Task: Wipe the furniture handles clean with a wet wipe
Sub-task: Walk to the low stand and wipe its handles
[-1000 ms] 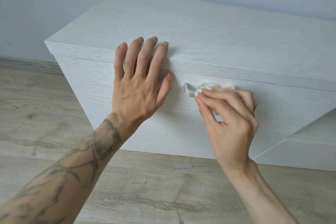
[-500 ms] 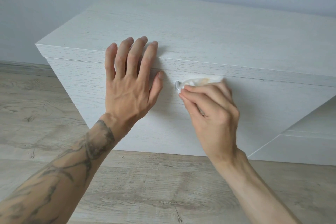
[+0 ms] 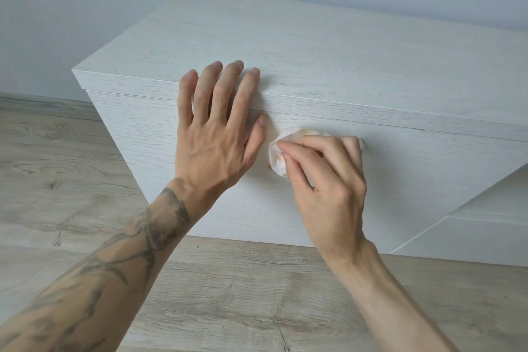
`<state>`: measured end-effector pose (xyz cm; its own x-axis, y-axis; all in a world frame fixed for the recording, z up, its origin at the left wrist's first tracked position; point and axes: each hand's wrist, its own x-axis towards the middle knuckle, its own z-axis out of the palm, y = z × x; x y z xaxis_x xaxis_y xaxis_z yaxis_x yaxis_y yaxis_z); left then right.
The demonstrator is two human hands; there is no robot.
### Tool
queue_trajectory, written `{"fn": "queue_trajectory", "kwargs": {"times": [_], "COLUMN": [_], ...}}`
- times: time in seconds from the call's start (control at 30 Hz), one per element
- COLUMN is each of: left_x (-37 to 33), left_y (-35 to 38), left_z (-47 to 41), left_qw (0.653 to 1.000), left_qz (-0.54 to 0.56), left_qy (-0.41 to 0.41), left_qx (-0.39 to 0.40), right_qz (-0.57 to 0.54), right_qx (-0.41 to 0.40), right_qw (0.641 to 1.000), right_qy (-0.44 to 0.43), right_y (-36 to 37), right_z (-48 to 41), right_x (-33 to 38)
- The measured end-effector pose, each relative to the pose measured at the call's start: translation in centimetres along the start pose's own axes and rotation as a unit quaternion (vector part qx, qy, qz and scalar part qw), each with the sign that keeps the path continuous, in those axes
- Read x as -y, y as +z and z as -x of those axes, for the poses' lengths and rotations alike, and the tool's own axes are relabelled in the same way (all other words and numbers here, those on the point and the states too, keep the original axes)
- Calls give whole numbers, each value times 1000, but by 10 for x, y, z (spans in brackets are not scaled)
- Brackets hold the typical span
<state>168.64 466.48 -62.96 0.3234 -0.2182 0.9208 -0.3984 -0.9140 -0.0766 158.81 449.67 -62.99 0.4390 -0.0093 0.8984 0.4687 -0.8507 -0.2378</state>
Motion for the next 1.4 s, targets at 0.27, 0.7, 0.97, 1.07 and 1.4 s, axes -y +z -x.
{"fn": "queue_trajectory", "kwargs": {"times": [0.27, 0.7, 0.97, 1.07, 1.4], "left_x": [1, 0, -2, -3, -2], "left_y": [1, 1, -3, -4, -6], "left_z": [0, 0, -1, -1, -1], "left_qw": [1000, 1000, 1000, 1000, 1000], "left_qz": [4, 2, 11, 12, 21], "left_qy": [2, 2, -7, -7, -6], "left_qx": [2, -5, 5, 11, 17], "right_qz": [92, 90, 118, 52, -15], "right_qx": [-32, -66, -73, -78, -94], "right_qw": [995, 994, 989, 991, 990], "right_qy": [-14, 4, 60, 90, 108], "right_y": [8, -1, -31, -34, -30], "right_z": [-5, 7, 23, 25, 23], "right_x": [-7, -15, -42, -41, -23]}}
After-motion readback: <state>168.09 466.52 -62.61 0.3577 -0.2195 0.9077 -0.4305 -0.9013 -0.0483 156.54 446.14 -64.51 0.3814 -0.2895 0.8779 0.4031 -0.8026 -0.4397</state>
